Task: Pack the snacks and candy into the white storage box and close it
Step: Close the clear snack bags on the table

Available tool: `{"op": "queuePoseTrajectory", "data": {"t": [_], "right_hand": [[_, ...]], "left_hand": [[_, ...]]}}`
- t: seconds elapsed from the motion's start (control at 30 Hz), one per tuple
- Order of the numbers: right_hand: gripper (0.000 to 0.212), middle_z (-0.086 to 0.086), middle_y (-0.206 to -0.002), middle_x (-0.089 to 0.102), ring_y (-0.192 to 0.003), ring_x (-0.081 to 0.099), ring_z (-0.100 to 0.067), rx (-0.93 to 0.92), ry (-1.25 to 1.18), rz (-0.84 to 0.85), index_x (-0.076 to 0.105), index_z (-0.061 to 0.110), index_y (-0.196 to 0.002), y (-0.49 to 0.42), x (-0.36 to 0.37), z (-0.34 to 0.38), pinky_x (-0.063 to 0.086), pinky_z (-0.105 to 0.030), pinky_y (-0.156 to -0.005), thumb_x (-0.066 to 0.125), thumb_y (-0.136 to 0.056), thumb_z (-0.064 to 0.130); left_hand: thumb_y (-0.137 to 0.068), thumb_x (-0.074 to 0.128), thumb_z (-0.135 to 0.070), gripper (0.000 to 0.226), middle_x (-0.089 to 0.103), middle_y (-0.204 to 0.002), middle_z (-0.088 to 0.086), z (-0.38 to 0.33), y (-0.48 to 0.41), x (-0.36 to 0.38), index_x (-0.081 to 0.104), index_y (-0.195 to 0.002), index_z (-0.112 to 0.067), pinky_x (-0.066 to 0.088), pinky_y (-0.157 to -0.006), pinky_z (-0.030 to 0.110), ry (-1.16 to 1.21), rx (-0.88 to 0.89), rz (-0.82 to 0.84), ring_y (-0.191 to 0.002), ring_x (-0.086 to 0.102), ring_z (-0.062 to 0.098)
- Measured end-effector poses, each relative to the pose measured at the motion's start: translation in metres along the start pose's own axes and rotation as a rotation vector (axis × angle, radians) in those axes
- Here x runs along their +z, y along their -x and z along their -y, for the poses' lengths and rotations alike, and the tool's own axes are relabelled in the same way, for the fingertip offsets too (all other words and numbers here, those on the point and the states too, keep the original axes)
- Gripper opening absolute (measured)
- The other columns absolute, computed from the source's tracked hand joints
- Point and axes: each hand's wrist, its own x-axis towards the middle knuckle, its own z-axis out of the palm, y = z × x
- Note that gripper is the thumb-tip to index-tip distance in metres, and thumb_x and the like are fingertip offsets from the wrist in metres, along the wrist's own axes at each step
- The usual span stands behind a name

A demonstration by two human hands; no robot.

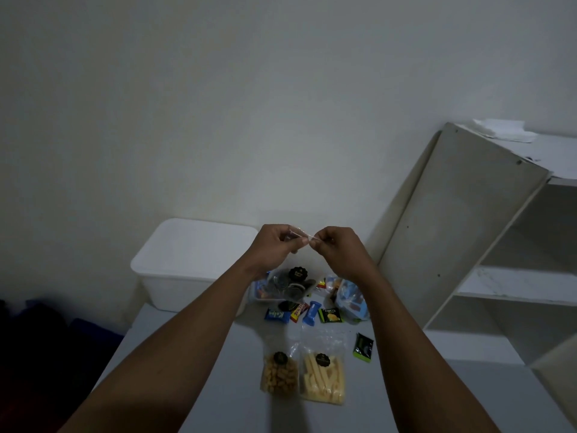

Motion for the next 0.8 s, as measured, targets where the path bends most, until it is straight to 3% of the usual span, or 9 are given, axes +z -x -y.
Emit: {"op": "queuePoseTrajectory", "data": {"t": [0.13,0.3,0.37,0.57,0.7,0.8], "right_hand": [[0.019,0.000,-0.069,0.060,-0.061,0.050,-0.013,0.011,-0.006,-0.020,0.063,0.016,-0.079,0.001,0.004,-0.002,0.041,-0.029,-0.061,0.061,-0.095,0.027],[0.021,0.002,-0.065,0.054,-0.058,0.045,-0.010,0.009,-0.061,0.005,0.059,0.021,-0.075,0.009,0.005,-0.006,0.039,-0.027,-0.060,0.060,-0.096,0.025],[0.022,0.002,-0.066,0.055,-0.059,0.045,-0.010,0.018,-0.076,0.019,0.059,0.022,-0.074,0.011,0.005,-0.008,0.040,-0.028,-0.061,0.059,-0.096,0.024],[0.020,-0.013,-0.078,0.066,-0.071,0.056,-0.016,0.111,-0.102,0.008,0.065,0.010,-0.083,0.025,0.001,-0.031,0.050,-0.036,-0.073,0.059,-0.096,0.024],[0.039,-0.019,-0.075,0.068,-0.062,0.057,-0.017,0.165,-0.112,-0.139,0.065,-0.001,-0.078,0.023,0.002,-0.037,0.049,-0.032,-0.065,0.064,-0.092,0.035],[0.032,-0.013,-0.071,0.067,-0.062,0.056,-0.015,0.235,-0.290,-0.224,0.067,0.002,-0.076,0.020,0.002,-0.037,0.049,-0.032,-0.065,0.068,-0.090,0.030]], "left_hand": [[-0.088,0.070,-0.014,0.005,0.068,-0.077,-0.002,0.000,0.001,0.003,0.075,-0.090,-0.015,0.047,-0.062,0.015,0.033,0.011,-0.067,-0.069,0.059,0.008],[-0.087,0.071,-0.012,0.006,0.070,-0.077,-0.006,0.000,0.005,0.001,0.074,-0.089,-0.017,0.048,-0.066,0.012,-0.057,0.091,-0.085,-0.067,0.061,-0.002],[-0.086,0.071,-0.012,0.006,0.071,-0.077,-0.005,0.002,0.006,0.001,0.075,-0.088,-0.015,0.048,-0.065,0.013,-0.052,0.089,-0.104,-0.066,0.062,0.000],[-0.086,0.072,-0.011,0.005,0.073,-0.081,0.007,0.004,0.008,-0.006,0.076,-0.088,-0.014,0.056,-0.074,0.032,-0.012,0.048,-0.148,-0.069,0.064,0.014],[-0.090,0.067,-0.009,0.009,0.073,-0.083,0.005,0.000,0.009,-0.002,0.075,-0.092,-0.012,0.058,-0.075,0.038,0.056,0.027,-0.137,-0.072,0.064,0.015],[-0.096,0.059,-0.011,0.016,0.072,-0.087,0.005,0.003,0.009,0.000,0.074,-0.096,-0.012,0.058,-0.077,0.043,0.145,-0.010,-0.143,-0.077,0.064,0.018]]}}
